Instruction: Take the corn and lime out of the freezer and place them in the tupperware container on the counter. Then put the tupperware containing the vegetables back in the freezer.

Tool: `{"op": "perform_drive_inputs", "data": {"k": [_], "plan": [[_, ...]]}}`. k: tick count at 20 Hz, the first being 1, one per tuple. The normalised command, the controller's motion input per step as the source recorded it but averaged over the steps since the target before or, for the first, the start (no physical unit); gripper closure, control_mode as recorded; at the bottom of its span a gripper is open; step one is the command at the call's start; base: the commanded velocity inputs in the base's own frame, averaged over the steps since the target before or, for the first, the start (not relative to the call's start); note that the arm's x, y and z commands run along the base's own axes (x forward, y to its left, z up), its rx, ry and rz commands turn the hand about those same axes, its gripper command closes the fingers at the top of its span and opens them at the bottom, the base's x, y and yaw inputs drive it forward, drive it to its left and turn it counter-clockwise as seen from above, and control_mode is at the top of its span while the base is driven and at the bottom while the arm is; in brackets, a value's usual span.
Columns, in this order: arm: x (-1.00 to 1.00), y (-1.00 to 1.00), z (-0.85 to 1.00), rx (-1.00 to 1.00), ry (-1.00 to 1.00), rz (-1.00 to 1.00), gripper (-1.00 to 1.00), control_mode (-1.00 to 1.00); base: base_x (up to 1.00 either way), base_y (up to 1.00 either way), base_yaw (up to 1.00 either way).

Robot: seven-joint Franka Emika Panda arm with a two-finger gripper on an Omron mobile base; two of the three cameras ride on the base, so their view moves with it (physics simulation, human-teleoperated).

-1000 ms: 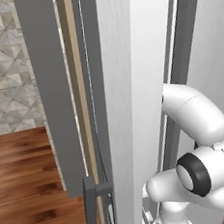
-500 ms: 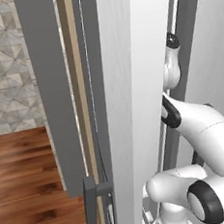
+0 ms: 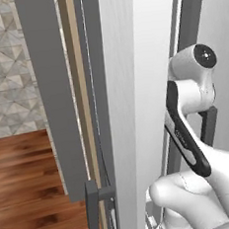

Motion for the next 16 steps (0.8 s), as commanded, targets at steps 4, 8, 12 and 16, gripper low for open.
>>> {"op": "perform_drive_inputs", "data": {"k": [4, 8, 12, 16], "plan": [[-1.00, -0.31, 0.37, 0.00, -0.01, -0.02, 1.00, -1.00, 0.00, 0.00, 0.00], [-1.00, -0.33, 0.38, 0.00, 0.00, -0.02, 1.00, -1.00, 0.00, 0.00, 0.00], [-0.91, -0.32, 0.39, 0.00, 0.03, -0.05, 1.00, -1.00, 0.00, 0.00, 0.00], [-0.66, -0.36, 0.32, 0.00, 0.15, -0.07, 1.00, -1.00, 0.00, 0.00, 0.00]]}}
